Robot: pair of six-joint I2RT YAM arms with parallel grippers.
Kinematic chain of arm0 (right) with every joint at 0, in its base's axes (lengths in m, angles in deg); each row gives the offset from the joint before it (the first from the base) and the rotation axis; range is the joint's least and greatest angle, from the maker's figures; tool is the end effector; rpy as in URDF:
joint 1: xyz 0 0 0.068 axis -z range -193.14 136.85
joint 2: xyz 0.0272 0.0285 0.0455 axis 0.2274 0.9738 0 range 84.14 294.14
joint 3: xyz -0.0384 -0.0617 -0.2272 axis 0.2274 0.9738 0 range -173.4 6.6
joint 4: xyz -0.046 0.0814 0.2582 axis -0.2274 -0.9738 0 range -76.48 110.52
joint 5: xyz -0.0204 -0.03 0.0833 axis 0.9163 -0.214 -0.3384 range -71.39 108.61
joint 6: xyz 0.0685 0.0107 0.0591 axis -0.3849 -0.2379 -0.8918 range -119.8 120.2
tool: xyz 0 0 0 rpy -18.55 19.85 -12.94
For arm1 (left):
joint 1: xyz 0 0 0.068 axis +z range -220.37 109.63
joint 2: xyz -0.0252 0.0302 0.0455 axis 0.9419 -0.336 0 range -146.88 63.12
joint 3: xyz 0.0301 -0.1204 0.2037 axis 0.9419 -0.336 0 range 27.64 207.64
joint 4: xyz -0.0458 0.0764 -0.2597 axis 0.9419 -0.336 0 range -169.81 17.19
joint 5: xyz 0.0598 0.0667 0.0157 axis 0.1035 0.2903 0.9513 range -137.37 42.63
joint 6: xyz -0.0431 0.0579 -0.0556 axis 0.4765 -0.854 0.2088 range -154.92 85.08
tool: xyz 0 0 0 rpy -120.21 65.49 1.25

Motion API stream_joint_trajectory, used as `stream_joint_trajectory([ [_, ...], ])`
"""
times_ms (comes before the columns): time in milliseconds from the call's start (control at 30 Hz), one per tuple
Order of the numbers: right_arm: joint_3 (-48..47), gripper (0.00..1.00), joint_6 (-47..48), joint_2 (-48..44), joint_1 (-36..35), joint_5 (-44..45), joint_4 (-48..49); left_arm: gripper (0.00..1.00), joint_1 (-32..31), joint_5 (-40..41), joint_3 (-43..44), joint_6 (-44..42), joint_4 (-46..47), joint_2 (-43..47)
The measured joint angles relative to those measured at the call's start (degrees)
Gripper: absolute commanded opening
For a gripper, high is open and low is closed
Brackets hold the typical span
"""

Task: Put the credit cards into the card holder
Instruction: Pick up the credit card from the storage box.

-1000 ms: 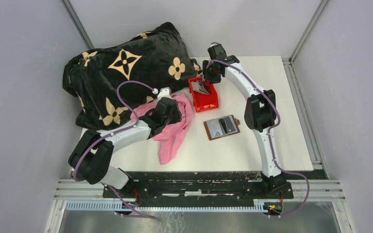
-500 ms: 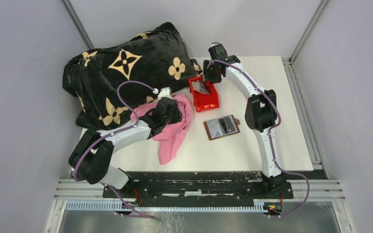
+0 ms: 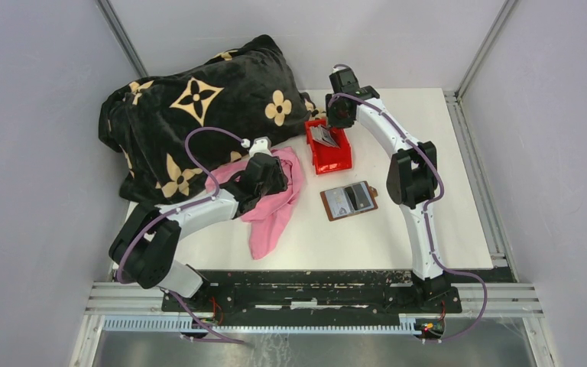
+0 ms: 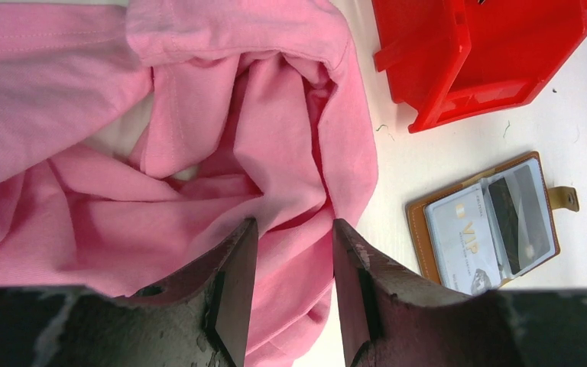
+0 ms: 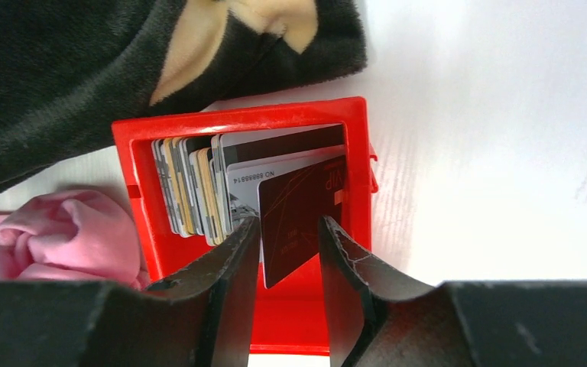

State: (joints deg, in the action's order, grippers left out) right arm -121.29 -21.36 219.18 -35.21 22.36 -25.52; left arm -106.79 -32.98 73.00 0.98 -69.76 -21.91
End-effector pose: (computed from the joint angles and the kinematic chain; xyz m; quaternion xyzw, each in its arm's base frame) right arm 0.5017 0.1976 0.1777 0.0061 0.9484 0.0885 0.3045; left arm 0.3022 -0.1978 0.1306 -0.0522 0.8867 -0.1725 0.4258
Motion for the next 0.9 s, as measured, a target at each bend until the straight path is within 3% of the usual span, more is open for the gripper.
stream_joint_trajectory([
  [467, 0.04, 0.31, 4.31, -0.09, -0.04, 6.36, -2.12, 0.48, 0.00, -1.07, 0.22, 0.00, 0.55, -1.75],
  [800, 0.04, 0.03, 5.64, -0.09, -0.07, 6.45, -2.82, 0.48, 0.00, -1.11, 0.85, 0.00, 0.63, -2.54],
  [900, 0.04, 0.01, 6.08, -0.09, -0.15, 6.47, -2.89, 0.48, 0.00, -1.11, 0.85, 0.00, 0.61, -2.56],
])
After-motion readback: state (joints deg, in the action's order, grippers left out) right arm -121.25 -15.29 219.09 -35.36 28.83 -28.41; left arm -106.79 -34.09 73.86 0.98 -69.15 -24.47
